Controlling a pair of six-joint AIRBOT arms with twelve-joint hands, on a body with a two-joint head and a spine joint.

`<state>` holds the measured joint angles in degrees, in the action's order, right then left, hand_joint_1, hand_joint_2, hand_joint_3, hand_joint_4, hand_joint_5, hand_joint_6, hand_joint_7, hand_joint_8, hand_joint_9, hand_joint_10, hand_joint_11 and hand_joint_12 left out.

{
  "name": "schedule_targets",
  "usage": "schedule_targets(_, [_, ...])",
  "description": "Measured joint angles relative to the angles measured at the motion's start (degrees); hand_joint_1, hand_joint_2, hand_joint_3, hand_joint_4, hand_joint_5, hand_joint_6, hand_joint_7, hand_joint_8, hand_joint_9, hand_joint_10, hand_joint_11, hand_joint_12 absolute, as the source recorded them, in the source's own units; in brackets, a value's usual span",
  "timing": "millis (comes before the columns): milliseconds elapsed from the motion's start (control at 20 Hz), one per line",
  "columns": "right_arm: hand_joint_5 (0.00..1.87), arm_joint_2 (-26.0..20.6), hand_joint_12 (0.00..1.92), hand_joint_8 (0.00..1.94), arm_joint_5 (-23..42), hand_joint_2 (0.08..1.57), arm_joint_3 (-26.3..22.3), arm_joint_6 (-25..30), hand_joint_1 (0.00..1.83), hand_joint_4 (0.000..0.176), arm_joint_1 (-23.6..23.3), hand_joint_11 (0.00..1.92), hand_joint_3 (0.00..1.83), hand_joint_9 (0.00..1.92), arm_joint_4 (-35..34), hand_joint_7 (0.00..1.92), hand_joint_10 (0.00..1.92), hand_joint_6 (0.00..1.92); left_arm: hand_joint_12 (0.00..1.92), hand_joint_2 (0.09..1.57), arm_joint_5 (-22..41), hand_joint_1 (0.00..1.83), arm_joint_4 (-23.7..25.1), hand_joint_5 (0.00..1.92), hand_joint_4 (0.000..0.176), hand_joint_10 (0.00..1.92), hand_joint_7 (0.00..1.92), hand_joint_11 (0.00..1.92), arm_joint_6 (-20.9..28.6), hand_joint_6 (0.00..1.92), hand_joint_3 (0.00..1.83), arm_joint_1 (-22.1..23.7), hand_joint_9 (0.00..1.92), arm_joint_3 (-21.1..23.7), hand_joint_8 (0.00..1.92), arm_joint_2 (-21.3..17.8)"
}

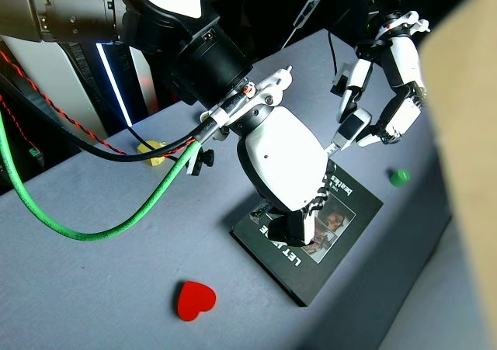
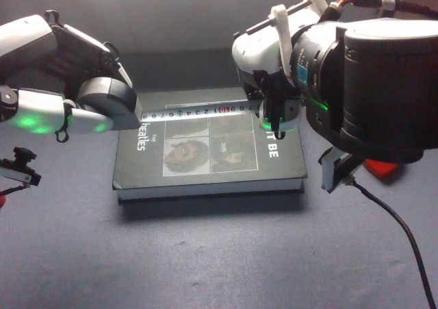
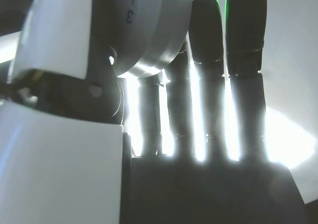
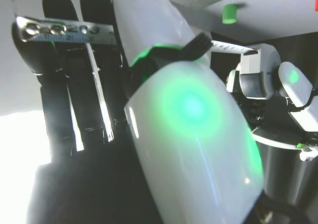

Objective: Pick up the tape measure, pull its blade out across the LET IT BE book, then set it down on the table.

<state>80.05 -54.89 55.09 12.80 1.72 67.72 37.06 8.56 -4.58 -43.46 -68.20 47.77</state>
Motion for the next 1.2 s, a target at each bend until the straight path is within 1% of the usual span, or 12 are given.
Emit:
schedule_targets(50, [0.82, 0.00, 1.35, 0.97, -0.02, 1.16, -0.07, -0.02, 1.20, 0.000, 0.00, 0.64, 0.00, 0.87, 0.02, 0.99, 0.71, 1.25, 1.03, 1.09, 0.02, 1.39, 0.00, 0.98, 0.000, 1.23, 1.09, 0.97, 0.00, 0.74, 0.00, 0.00, 0.95, 0.00, 0.81, 0.00])
schedule_targets(100, [0.80, 0.00, 1.33, 1.02, -0.04, 1.17, -0.13, -0.02, 1.19, 0.001, 0.00, 0.59, 0.00, 0.84, 0.02, 0.96, 0.67, 1.26, 1.03, 1.09, 0.02, 1.38, 0.00, 0.98, 0.000, 1.24, 1.09, 0.97, 0.00, 0.75, 0.00, 0.00, 0.95, 0.00, 0.81, 0.00])
schedule_targets(150, [0.75, 0.00, 1.31, 1.12, -0.02, 1.19, -0.20, -0.07, 1.17, 0.000, 0.00, 0.52, 0.00, 0.78, 0.00, 0.92, 0.63, 1.30, 1.03, 1.09, 0.02, 1.39, 0.02, 0.98, 0.000, 1.24, 1.09, 0.97, 0.00, 0.75, 0.00, 0.00, 0.95, 0.00, 0.81, 0.00])
schedule_targets(200, [0.67, 0.00, 1.27, 0.63, -0.02, 1.16, -0.24, -0.09, 1.02, 0.000, 0.00, 0.43, 0.00, 0.70, 0.00, 0.77, 0.54, 0.65, 1.04, 1.09, 0.00, 1.38, 0.02, 0.98, 0.000, 1.24, 1.09, 0.98, 0.00, 0.75, 0.00, 0.00, 0.95, 0.00, 0.82, 0.00])
schedule_targets(250, [0.61, 0.00, 1.21, 0.29, -0.04, 1.13, -0.24, -0.15, 0.96, 0.000, 0.00, 0.33, 0.00, 0.62, 0.00, 0.72, 0.41, 0.28, 1.04, 1.09, 0.00, 1.38, 0.00, 0.99, 0.000, 1.24, 1.08, 0.98, 0.00, 0.73, 0.00, 0.00, 0.95, 0.00, 0.83, 0.00])
schedule_targets(300, [0.56, 0.00, 1.16, 0.12, -0.02, 1.11, -0.24, -0.15, 0.93, 0.000, 0.00, 0.25, 0.00, 0.58, 0.04, 0.68, 0.31, 0.10, 1.04, 1.09, 0.00, 1.38, 0.04, 1.00, 0.000, 1.24, 1.07, 0.98, -0.02, 0.71, 0.00, 0.00, 0.95, 0.00, 0.85, 0.00])
schedule_targets(350, [0.51, 0.00, 1.13, 0.04, -0.02, 1.11, -0.31, -0.15, 0.89, 0.000, 0.00, 0.21, 0.00, 0.56, 0.09, 0.64, 0.23, 0.03, 1.03, 1.09, -0.02, 1.38, 0.17, 1.00, 0.000, 1.24, 1.06, 0.98, -0.02, 0.71, 0.00, 0.00, 0.95, 0.00, 0.86, 0.00])
schedule_targets(400, [0.50, 0.00, 1.09, 0.01, 0.02, 1.11, -0.31, -0.15, 0.85, 0.000, 0.00, 0.18, 0.00, 0.56, 0.09, 0.62, 0.17, 0.01, 1.02, 1.09, -0.02, 1.38, 0.17, 1.01, 0.000, 1.24, 1.02, 0.97, -0.02, 0.69, 0.00, 0.00, 0.96, 0.00, 0.93, 0.00])
schedule_targets(450, [0.49, 0.00, 1.08, 0.00, 0.07, 1.11, -0.31, -0.17, 0.83, 0.000, 0.00, 0.16, 0.00, 0.56, 0.11, 0.62, 0.15, 0.00, 1.01, 1.10, -0.02, 1.38, 0.13, 1.04, 0.000, 1.24, 0.98, 0.97, -0.02, 0.64, 0.00, 0.00, 0.96, 0.00, 0.99, 0.00])
schedule_targets(500, [0.50, 0.00, 1.07, 0.00, 0.04, 1.10, -0.31, -0.17, 0.82, 0.000, 0.00, 0.14, 0.00, 0.56, 0.09, 0.62, 0.15, 0.00, 0.99, 1.10, 0.00, 1.38, 0.13, 1.04, 0.000, 1.24, 0.96, 0.99, -0.02, 0.64, 0.00, -0.04, 0.95, 0.00, 1.03, 0.00])
schedule_targets(800, [0.54, -0.48, 1.08, 0.01, -0.28, 1.10, -0.42, -0.20, 0.81, 0.000, 0.00, 0.16, 0.00, 0.58, 0.83, 0.65, 0.13, 0.02, 0.98, 1.10, 0.17, 1.38, 0.15, 1.01, 0.000, 1.25, 1.00, 0.98, -0.04, 0.68, 0.00, -0.31, 0.95, 0.00, 0.97, 0.00])
schedule_targets(1200, [0.57, -0.52, 1.07, 0.01, -0.28, 1.11, -0.61, -0.20, 0.82, 0.000, 0.00, 0.18, 0.00, 0.61, 1.03, 0.67, 0.10, 0.00, 0.99, 1.10, 0.26, 1.38, 0.20, 1.00, 0.000, 1.25, 1.01, 0.99, -0.02, 0.70, 0.00, -0.35, 0.95, 0.00, 0.95, 0.00])
